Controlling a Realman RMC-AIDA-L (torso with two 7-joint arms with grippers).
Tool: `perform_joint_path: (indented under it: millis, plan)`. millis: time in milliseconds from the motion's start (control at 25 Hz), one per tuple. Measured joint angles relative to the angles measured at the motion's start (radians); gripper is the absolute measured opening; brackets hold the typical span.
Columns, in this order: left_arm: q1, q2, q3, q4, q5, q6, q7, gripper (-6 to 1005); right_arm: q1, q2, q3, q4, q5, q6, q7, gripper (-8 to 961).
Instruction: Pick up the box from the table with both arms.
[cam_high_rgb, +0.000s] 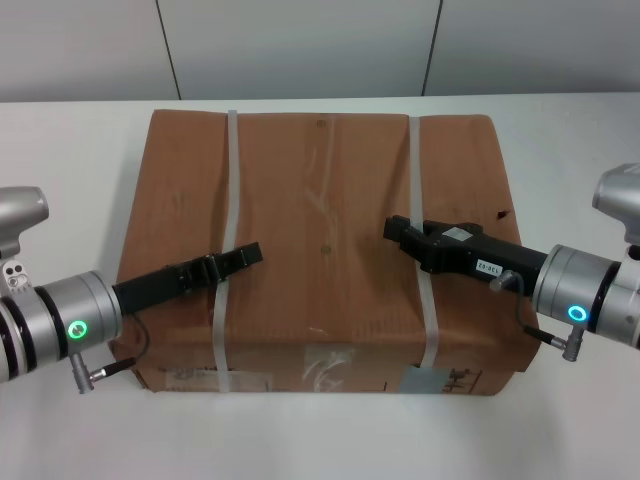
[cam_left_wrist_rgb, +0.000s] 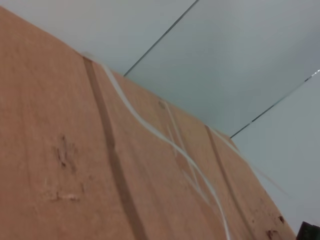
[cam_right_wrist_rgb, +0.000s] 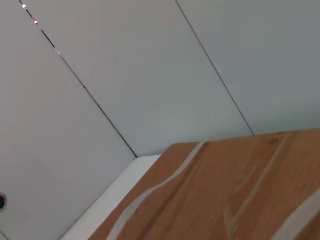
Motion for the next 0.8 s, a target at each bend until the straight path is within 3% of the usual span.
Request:
perform_joint_path:
  millis: [160,240,800]
  plan:
    - [0.0,-0.001,0.0,0.0,0.0,0.0,0.005,131,-0.001,0.0,-0.004,0.002,0.019,0.0,0.0,135]
    - [0.0,-0.001,0.0,0.0,-0.001,0.0,0.006,127,-0.002,0.0,-0.007,0.005,0.036,0.0,0.0,96]
    - [-0.001,0.005,0.0,0.0,0.007,0.0,0.009,106,-0.004,0.0,-0.011,0.008,0.04,0.0,-0.004,63]
